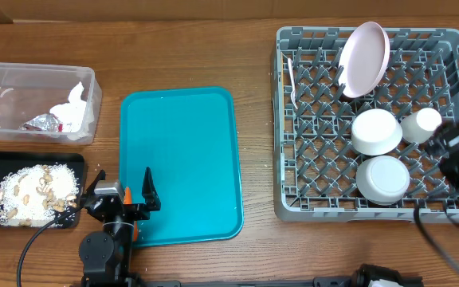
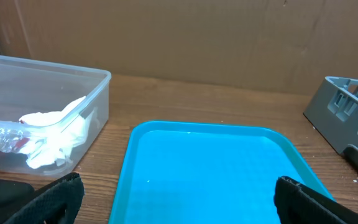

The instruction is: Sort waste into correct bins and load items into the dishwasher rack

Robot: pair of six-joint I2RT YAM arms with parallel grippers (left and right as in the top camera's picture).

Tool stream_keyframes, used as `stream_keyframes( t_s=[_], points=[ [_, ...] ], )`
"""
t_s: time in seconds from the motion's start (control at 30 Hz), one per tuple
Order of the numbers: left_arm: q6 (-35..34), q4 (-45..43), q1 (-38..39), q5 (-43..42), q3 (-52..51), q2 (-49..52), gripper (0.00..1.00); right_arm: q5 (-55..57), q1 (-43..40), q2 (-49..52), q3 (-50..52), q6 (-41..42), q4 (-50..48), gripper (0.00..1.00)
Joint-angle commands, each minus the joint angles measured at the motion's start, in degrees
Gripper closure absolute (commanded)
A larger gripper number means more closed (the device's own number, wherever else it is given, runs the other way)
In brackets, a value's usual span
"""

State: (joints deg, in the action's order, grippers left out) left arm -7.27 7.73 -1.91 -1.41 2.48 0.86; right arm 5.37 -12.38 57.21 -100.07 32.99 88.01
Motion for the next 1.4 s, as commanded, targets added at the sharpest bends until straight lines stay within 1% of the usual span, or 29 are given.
stream_keyframes(
  t_s=[0.0,0.1,0.2,0.3,0.53,0.77,0.9,0.97,1.27,1.37],
  points=[
    [1.1,0.0,0.1,0.5,-0.6,-0.6,0.0,1.7,-0.1,-4.5,1.0,0.1,-0.3,0.0],
    [1.1,0.0,0.1,0.5,-0.6,-0.6,0.0,-0.1,0.8,-9.9,6.7,0.0,-4.5,0.0],
    [1.1,0.0,0.1,0.5,-0.6,-0.6,0.0,-4.1,3.0,-16.7,16.7,0.0,-12.4,0.0],
    [1.1,0.0,0.1,0.5,-0.6,-0.6,0.0,-7.6,6.3,-24.5,28.8,0.1,-20.6,0.0],
    [1.1,0.0,0.1,0.5,-0.6,-0.6,0.0,-8.1,12.0,-41.7,56.5,0.0,-41.1,0.0],
    [1.1,0.0,0.1,0.5,-0.6,-0.6,0.0,-8.1,14.5,-52.0,76.2,-0.6,-58.4,0.0],
    [1.1,-0.1,0.1,0.5,-0.6,-0.6,0.0,-8.1,14.5,-56.7,84.4,-4.2,-65.0,0.0],
    [1.1,-0.1,0.1,0.5,-0.6,-0.6,0.0,-8.1,14.5,-57.0,87.2,-6.7,-68.0,0.0],
    [1.1,-0.1,0.1,0.5,-0.6,-0.5,0.0,-8.0,14.4,-57.0,92.0,-17.9,-77.1,0.0],
    [1.1,-0.1,0.1,0.5,-0.6,-0.5,0.0,-7.5,13.4,-57.0,93.0,-19.5,-79.4,0.0]
  ],
)
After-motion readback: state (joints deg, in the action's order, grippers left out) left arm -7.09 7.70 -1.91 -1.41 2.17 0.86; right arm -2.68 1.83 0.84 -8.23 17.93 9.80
